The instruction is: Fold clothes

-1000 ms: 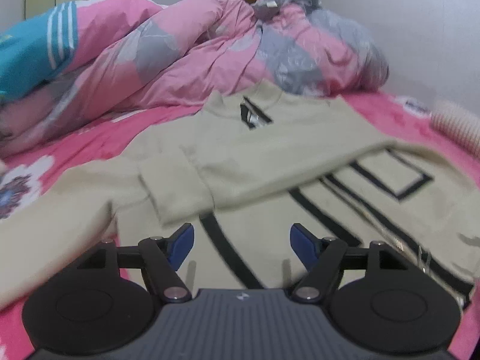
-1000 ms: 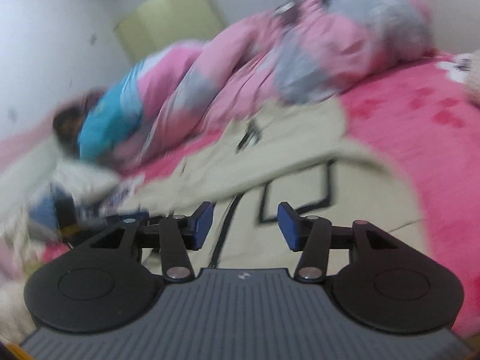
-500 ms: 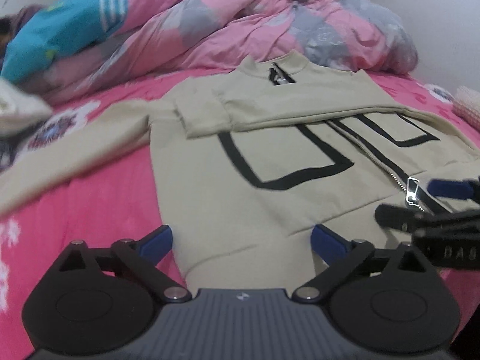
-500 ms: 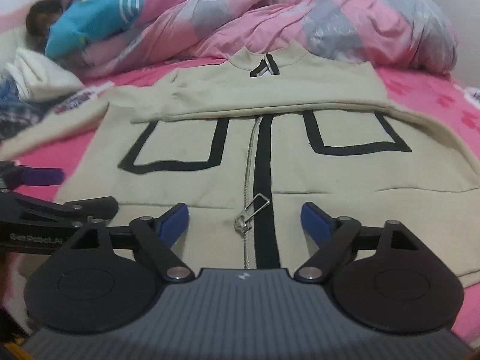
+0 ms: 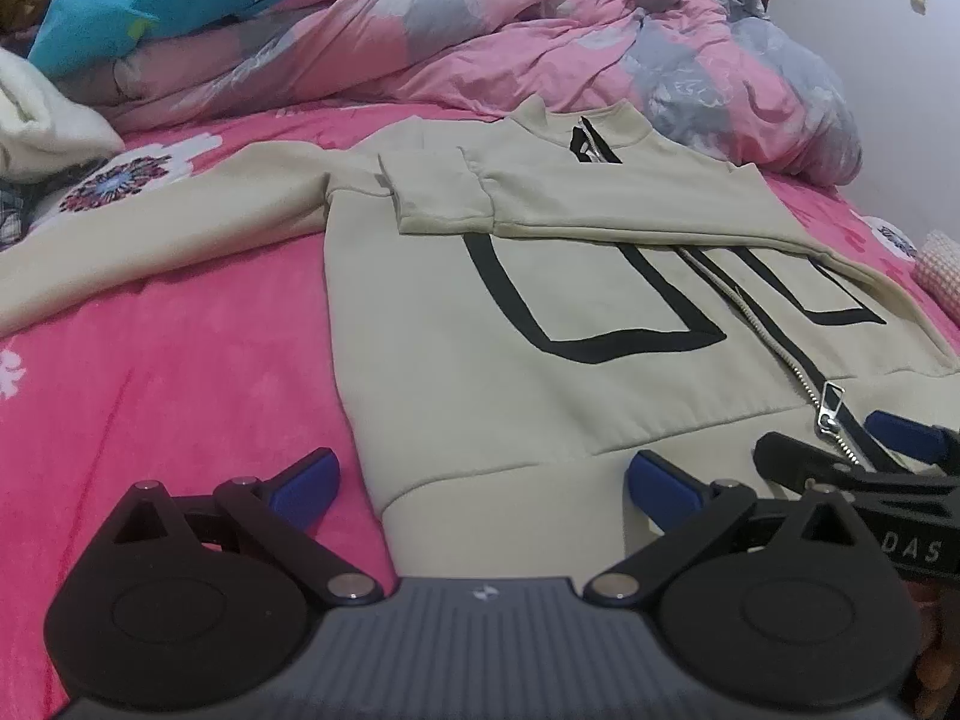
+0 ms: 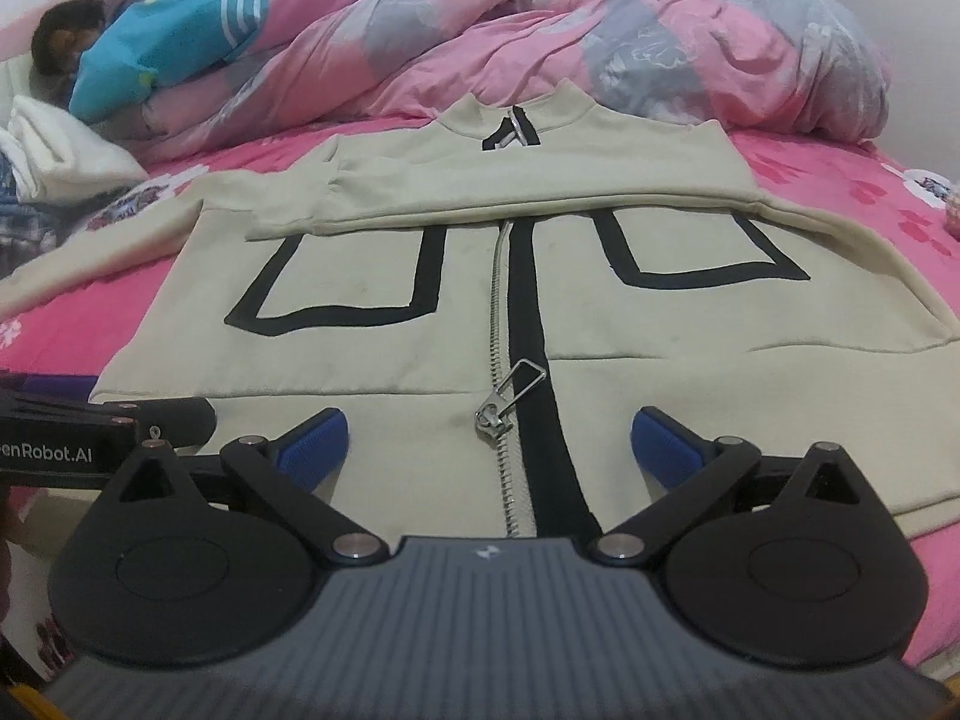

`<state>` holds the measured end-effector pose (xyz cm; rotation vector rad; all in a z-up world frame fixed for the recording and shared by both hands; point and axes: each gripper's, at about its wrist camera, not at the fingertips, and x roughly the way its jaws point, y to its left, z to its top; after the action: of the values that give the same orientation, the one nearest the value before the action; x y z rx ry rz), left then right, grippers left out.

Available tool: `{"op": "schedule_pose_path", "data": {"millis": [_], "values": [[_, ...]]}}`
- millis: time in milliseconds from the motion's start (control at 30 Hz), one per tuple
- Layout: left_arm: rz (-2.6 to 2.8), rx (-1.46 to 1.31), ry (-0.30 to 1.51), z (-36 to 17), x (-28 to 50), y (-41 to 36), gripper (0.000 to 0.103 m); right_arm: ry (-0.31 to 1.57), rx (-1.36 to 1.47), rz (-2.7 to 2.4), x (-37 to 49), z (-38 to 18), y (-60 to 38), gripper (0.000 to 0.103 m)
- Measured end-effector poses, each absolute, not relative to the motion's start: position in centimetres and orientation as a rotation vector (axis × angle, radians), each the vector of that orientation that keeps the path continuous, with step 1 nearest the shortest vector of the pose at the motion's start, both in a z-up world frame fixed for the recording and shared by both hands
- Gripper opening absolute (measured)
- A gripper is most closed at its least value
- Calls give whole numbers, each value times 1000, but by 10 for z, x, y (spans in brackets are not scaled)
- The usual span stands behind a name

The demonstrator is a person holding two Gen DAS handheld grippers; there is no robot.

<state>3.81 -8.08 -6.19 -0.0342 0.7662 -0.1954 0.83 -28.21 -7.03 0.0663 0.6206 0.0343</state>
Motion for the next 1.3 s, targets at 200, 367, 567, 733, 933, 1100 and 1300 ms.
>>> {"op": "schedule_pose_path", "data": {"millis": [200,367,567,733,933,1100,1300], "values": [[-240,-57,787,-62,42,-73,103,611,72,26,5,-72,-283,102],[-265,-90,756,-61,37,-67,103,623,53,21,5,-69,-281,102],[-251,-138,756,-41,39,-58,103,673,13,7,9,-59,-277,102],[-223,-102,712,-24,37,-52,103,641,59,16,9,-42,-282,102],[-171,-79,717,-22,39,-43,103,611,43,47,13,-32,-277,102],[-131,-58,748,-26,43,-36,103,631,25,70,18,-37,-269,102],[-80,-76,783,-30,49,-21,103,636,2,92,19,-39,-259,102]]}}
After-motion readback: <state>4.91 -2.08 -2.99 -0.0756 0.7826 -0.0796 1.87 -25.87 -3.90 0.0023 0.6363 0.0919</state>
